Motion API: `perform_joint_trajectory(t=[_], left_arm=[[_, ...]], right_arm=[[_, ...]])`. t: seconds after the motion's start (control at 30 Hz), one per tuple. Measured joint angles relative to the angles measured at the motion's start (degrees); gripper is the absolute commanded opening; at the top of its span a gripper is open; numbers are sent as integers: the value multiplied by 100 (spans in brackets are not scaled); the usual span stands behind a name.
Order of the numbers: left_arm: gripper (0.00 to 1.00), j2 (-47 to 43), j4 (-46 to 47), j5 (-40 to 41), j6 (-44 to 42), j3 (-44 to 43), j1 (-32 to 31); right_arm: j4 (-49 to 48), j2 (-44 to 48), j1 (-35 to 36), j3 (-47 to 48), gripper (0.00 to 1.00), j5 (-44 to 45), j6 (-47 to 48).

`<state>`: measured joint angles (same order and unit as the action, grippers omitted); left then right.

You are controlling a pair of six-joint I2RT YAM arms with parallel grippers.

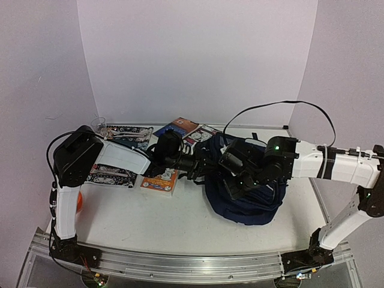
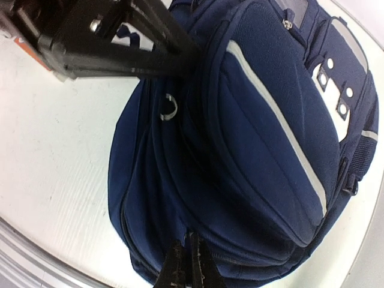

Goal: Pack the student bag
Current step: Zip the student bag into the second largest pocket of the bag.

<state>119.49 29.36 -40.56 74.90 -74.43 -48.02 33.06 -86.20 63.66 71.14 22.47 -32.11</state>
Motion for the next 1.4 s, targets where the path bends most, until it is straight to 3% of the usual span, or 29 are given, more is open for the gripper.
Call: perform_joint_trajectory(t=[0.57,0.73,0.9,0.97,1.07,1.4], left_arm=[[0,457,-711,-771,-673,-802,286],[0,539,-926,-732,-852,-804,689],[0,566,-1037,-708,-891,-802,914],[0,565,-1036,-676,-890,-798,894],[0,562,-1038,-637,-888,-794,866],[0,508,-1036,-513,-836,-717,775]], right_arm=[[-747,790,-31,-1067,0,-210,-367],[-175,898,37,-1348,0,-527,-595],[-391,789,39,-1411,0,-726,-774],[-552,652,39,-1405,7,-732,-905],[-781,466,39,-1398,27,-739,-1219],[-2055,796,-86,-1549,32,-725,-1747]])
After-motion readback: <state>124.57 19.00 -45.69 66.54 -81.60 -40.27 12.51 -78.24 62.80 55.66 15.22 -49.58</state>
